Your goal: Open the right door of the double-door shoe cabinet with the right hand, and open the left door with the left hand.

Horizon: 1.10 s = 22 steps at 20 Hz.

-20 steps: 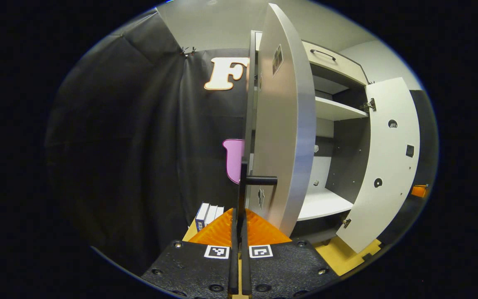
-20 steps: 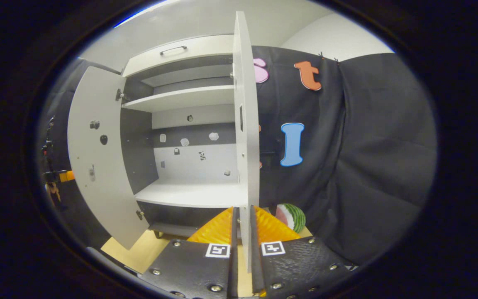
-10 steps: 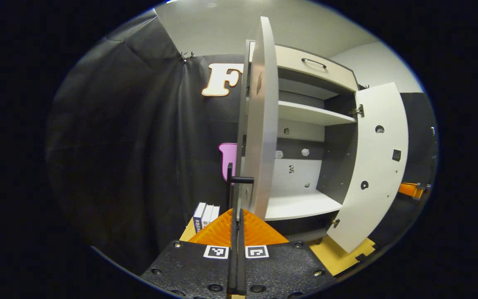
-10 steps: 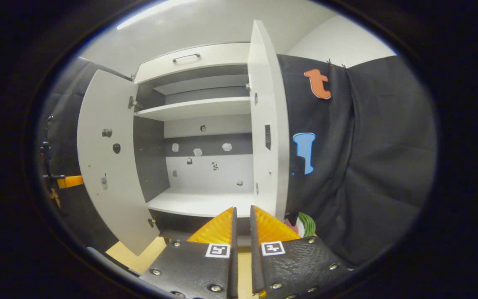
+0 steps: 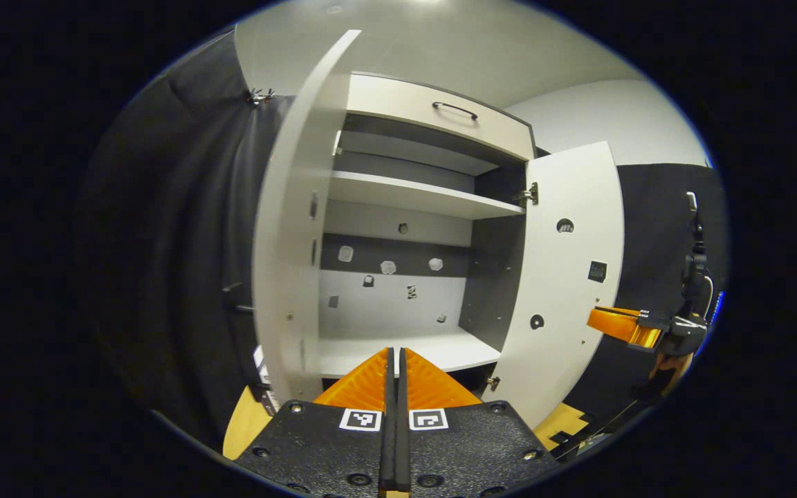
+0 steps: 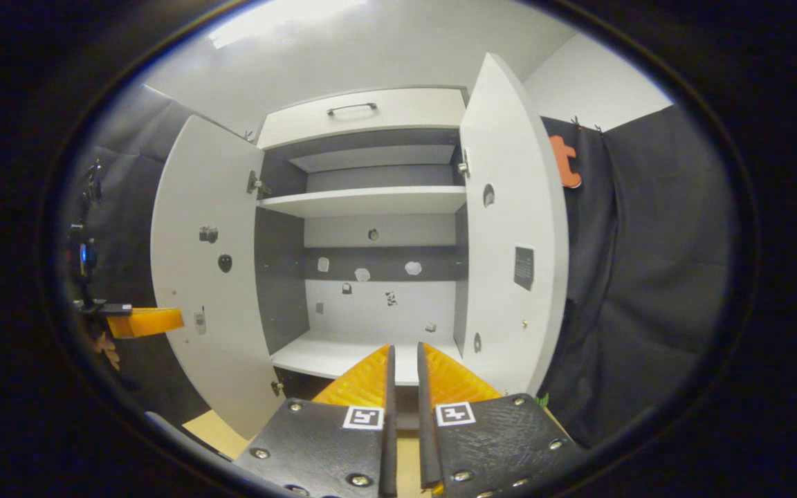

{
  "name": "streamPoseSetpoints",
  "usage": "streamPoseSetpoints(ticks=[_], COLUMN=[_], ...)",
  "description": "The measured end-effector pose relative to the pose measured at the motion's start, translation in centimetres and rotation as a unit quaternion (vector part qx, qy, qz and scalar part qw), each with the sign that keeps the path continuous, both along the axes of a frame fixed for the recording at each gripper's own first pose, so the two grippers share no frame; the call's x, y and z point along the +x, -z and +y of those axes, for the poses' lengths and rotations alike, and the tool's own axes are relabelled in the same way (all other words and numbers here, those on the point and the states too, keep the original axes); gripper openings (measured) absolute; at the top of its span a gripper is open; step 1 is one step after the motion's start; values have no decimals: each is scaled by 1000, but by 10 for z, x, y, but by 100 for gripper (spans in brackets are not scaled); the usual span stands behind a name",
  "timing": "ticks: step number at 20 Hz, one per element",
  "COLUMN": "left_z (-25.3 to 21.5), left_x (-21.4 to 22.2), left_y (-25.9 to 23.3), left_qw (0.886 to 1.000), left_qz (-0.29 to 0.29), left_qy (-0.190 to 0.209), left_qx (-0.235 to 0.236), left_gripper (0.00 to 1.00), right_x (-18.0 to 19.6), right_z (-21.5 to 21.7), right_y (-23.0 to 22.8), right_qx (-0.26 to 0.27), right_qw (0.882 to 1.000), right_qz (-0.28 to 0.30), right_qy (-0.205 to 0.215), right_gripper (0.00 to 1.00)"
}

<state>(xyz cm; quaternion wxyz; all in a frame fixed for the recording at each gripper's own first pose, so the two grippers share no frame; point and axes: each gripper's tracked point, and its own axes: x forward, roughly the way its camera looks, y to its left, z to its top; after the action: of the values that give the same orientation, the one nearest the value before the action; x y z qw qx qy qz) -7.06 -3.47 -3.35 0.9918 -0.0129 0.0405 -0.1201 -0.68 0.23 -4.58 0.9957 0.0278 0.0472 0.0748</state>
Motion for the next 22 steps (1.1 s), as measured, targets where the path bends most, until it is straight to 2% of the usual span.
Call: streamPoseSetpoints(ticks=[1, 4, 5, 7, 8, 9, 10, 11, 12, 17, 22], left_z=[-10, -31, -37, -45, -49, -53, -53, -53, -53, -60, -94], left_x=[6, 17, 15, 20, 20, 20, 19, 20, 20, 19, 9], left_y=[-1, -8, -13, -20, -24, -27, -27, -27, -25, -20, -10], left_qw=[1000, 1000, 999, 999, 998, 997, 997, 997, 997, 997, 991], left_qz=[-2, -17, -22, -35, -44, -49, -52, -53, -54, -48, -17], left_qy=[8, 23, 31, 36, 41, 46, 48, 48, 49, 63, 133], left_qx=[-1, -3, -6, -13, -19, -24, -24, -21, -16, -10, -28], left_gripper=[1, 4, 5, 44, 64, 72, 86, 82, 90, 92, 92], right_x=[2, 5, 4, 5, 5, 3, 5, 5, 5, 3, -20], right_z=[9, 34, 44, 50, 52, 55, 56, 56, 55, 50, 23], right_y=[-2, -11, -14, -18, -19, -19, -17, -16, -15, -11, -10], right_qx=[2, 2, 3, -7, -13, -15, -16, -14, -12, -3, 2], right_qw=[1000, 1000, 1000, 1000, 999, 999, 999, 999, 1000, 1000, 999], right_qz=[-1, -9, -11, -20, -23, -23, -21, -19, -17, -11, -5], right_qy=[-2, -10, -19, -20, -22, -23, -22, -22, -21, -6, 43], right_gripper=[13, 13, 19, 36, 51, 64, 81, 90, 91, 91, 91])
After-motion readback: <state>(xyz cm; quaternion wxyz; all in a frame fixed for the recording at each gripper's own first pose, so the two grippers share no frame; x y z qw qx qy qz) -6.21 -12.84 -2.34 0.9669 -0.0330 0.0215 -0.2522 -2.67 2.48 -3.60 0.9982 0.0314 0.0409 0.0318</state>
